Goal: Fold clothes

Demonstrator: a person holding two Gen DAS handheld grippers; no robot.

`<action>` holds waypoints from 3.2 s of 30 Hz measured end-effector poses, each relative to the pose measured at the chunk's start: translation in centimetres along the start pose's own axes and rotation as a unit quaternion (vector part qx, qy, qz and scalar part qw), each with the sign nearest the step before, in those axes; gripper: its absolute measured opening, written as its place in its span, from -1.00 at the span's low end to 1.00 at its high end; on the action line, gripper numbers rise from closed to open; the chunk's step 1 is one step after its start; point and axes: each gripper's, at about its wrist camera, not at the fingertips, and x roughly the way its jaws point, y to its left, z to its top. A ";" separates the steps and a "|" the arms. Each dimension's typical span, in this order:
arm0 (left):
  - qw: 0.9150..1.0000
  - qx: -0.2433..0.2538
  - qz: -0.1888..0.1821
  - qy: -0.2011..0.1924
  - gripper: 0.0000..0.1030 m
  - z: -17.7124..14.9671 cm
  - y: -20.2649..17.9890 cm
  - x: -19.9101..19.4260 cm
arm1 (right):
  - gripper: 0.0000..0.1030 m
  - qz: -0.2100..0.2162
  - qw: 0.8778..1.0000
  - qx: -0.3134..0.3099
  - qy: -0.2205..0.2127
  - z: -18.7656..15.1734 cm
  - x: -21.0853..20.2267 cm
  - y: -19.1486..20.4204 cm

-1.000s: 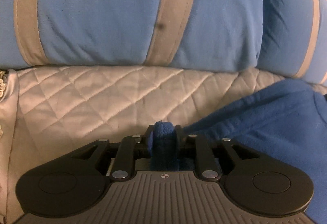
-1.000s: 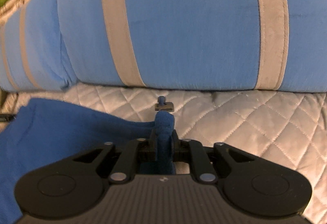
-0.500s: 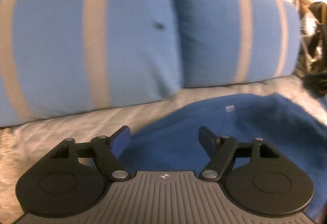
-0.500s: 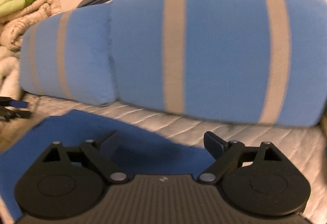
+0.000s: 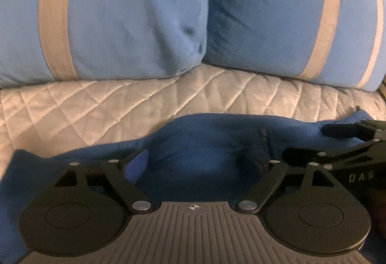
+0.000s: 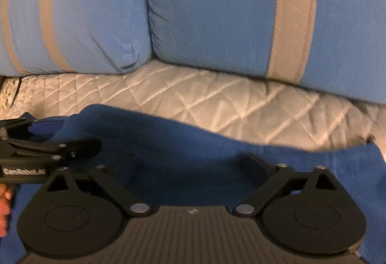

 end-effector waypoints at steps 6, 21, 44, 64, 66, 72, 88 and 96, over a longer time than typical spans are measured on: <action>1.000 -0.019 -0.013 -0.014 0.81 -0.4 0.8 -0.2 | 0.96 -0.010 1.000 -0.005 -0.009 -0.3 0.1 0.5; 1.000 0.004 0.026 -0.015 0.81 -0.4 -0.1 -15.1 | 0.98 -0.034 0.999 -0.012 0.007 -2.0 -12.9 -1.0; 0.994 -0.053 0.050 0.085 1.00 -11.6 5.6 -15.4 | 0.97 -0.061 0.985 0.044 0.154 -13.9 -17.1 -3.4; 0.988 -0.080 0.047 0.123 1.00 -7.5 2.8 -20.4 | 0.98 -0.056 0.989 0.050 0.128 -11.2 -22.6 -1.3; 0.987 -0.074 0.038 0.138 1.00 -7.2 1.3 -20.4 | 0.98 -0.048 0.988 0.054 0.138 -10.5 -23.2 0.0; 0.978 -0.045 0.040 0.199 1.00 -8.4 -2.4 -17.3 | 0.98 -0.047 0.983 0.033 0.173 -10.2 -20.2 4.3; 0.987 0.004 0.070 0.142 1.00 -12.5 -3.6 -16.2 | 0.97 -0.074 0.984 -0.010 0.162 -14.5 -16.3 7.2; 0.989 -0.009 0.036 0.146 1.00 -11.1 -2.0 -17.4 | 0.96 -0.028 0.991 -0.018 0.130 -15.4 -19.7 5.4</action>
